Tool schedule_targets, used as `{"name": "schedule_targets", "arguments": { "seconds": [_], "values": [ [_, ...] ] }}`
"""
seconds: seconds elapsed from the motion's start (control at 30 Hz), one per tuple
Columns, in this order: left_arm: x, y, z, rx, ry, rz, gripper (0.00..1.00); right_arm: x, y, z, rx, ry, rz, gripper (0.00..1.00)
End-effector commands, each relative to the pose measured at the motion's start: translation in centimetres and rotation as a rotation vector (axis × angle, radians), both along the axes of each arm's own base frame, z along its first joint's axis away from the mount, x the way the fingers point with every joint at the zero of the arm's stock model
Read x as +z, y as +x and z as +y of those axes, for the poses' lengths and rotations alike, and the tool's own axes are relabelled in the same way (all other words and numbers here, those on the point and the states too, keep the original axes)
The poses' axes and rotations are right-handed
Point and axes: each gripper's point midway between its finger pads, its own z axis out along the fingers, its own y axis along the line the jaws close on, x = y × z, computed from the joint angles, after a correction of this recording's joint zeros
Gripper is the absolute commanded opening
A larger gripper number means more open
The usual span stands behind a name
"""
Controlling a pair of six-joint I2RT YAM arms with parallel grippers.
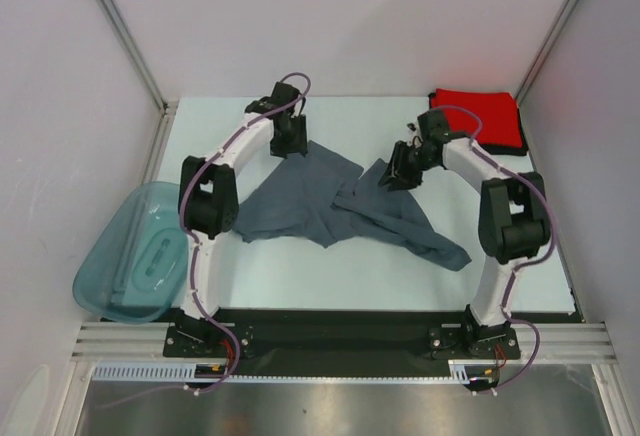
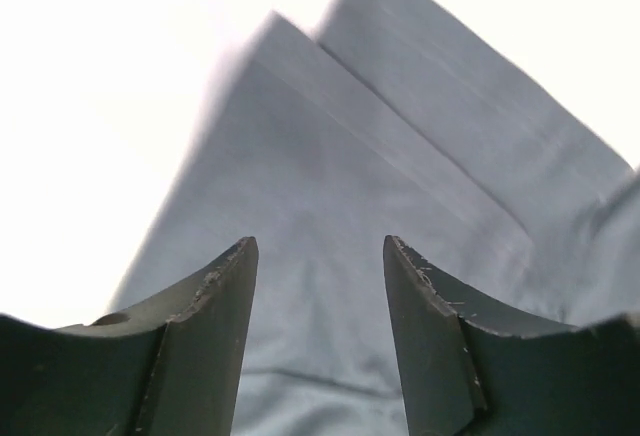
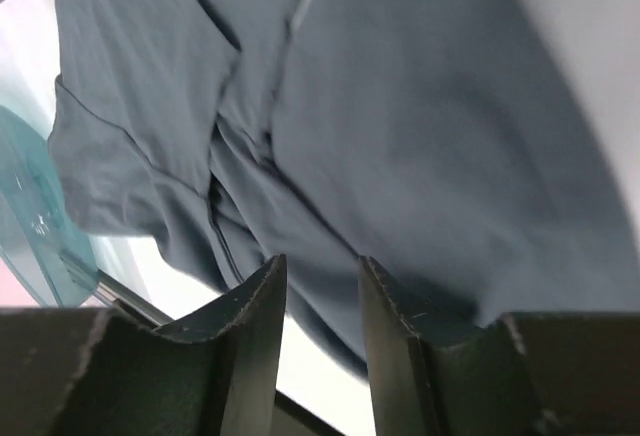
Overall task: Fold and stack the t-shirts
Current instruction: Flatten the tshirt out
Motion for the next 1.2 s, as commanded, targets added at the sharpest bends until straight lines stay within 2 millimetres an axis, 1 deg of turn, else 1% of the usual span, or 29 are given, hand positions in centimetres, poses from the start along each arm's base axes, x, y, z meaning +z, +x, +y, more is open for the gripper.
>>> {"name": "schedule_targets", "arguments": {
  "seconds": [0.0,0.03,0.07,0.1,0.17,0.2,0.23,0.3,0.33,0.37,0.4,0.43,0.47,0.53,0.57,0.6,0.63,0.73,0.77,0.8,0.83,0.87,0.93,0.97,1.0,1.07,1.1,1.17],
  "values": [
    [0.0,2.4,1.7,0.038,0.064,-0.051,0.59,2.0,4.8,4.5,0.016,0.1,-0.119,0.4],
    [0.0,2.7,1.9,0.042,0.075,-0.058,0.62,1.7,5.0,5.6,0.045,0.088,-0.126,0.42],
    [-1.0,3.2,2.2,0.047,0.093,-0.052,0.65,1.9,5.8,6.1,0.052,0.079,-0.148,0.44],
    [-0.8,3.8,2.3,0.049,0.097,-0.065,0.67,1.6,7.1,6.5,0.047,0.058,-0.166,0.48],
    [-1.7,4.5,2.5,0.051,0.097,-0.06,0.69,1.9,8.3,7.7,0.058,0.051,-0.201,0.49],
    [-2.2,5.2,2.5,0.051,0.094,-0.063,0.69,1.9,9.1,7.9,0.052,0.036,-0.223,0.5],
    [-2.4,5.4,2.5,0.053,0.094,-0.063,0.7,2.2,10.3,8.2,0.049,0.029,-0.255,0.51],
    [-3.0,6.1,2.4,0.048,0.08,-0.065,0.7,1.9,11.3,8.3,0.043,-0.017,-0.276,0.54],
    [-3.0,6.3,2.2,0.045,0.069,-0.065,0.69,1.3,12.2,8.5,0.036,-0.03,-0.27,0.54],
    [-3.2,6.4,2.2,0.044,0.059,-0.063,0.68,1.0,12.8,8.1,0.021,-0.049,-0.266,0.54],
    [-3.5,6.6,2.0,0.047,0.045,-0.062,0.68,0.2,12.6,8.0,0.021,-0.06,-0.231,0.54],
    [-3.6,6.5,1.8,0.043,0.031,-0.056,0.66,-1.3,12.8,7.9,0.022,-0.071,-0.198,0.55],
    [-3.9,6.5,1.6,0.043,0.025,-0.049,0.65,-0.9,13.3,8.0,0.018,-0.073,-0.208,0.55],
    [-4.2,6.2,1.4,0.035,0.011,-0.037,0.59,-1.7,13.2,7.8,0.021,-0.093,-0.193,0.56],
    [-4.3,6.1,1.3,0.038,0.008,-0.032,0.57,-2.4,13.1,7.7,0.022,-0.101,-0.182,0.56],
    [-4.5,5.9,1.2,0.032,0.006,-0.027,0.54,-2.5,13.0,7.7,0.022,-0.106,-0.179,0.56],
    [-4.2,5.9,1.3,0.034,0.005,-0.031,0.5,-2.8,13.0,7.6,0.022,-0.112,-0.175,0.56],
    [-4.0,5.7,1.5,0.03,0.009,-0.035,0.42,-3.9,12.9,7.4,0.02,-0.126,-0.157,0.56],
    [-3.6,5.6,1.5,0.03,0.01,-0.04,0.41,-4.4,12.8,7.4,0.022,-0.129,-0.146,0.56],
    [-3.6,5.4,1.6,0.028,0.011,-0.035,0.41,-4.4,12.8,7.5,0.023,-0.128,-0.147,0.55],
    [-3.6,5.2,1.5,0.027,0.01,-0.032,0.44,-4.5,12.9,7.5,0.022,-0.128,-0.145,0.55],
    [-3.1,5.1,1.4,0.021,0.003,-0.036,0.47,-4.7,12.8,7.6,0.024,-0.128,-0.141,0.55],
    [-3.3,4.5,1.6,0.023,0.004,-0.02,0.48,-5.0,12.6,8.1,0.031,-0.121,-0.132,0.54],
    [-2.9,4.3,1.7,0.025,0.001,-0.024,0.48,-5.2,12.4,8.2,0.033,-0.124,-0.124,0.53],
    [-3.5,3.7,1.8,0.024,0.008,-0.004,0.48,-5.3,12.3,8.4,0.037,-0.124,-0.123,0.5],
    [-3.5,3.1,1.5,0.014,-0.015,0.014,0.47,-5.9,11.8,8.6,0.037,-0.136,-0.11,0.48],
    [-3.6,2.8,1.6,0.015,-0.011,0.019,0.44,-6.0,11.7,8.7,0.036,-0.138,-0.108,0.44],
    [-3.7,2.7,1.8,0.015,-0.004,0.021,0.39,-6.4,11.4,8.8,0.032,-0.136,-0.096,0.4]
  ]
}}
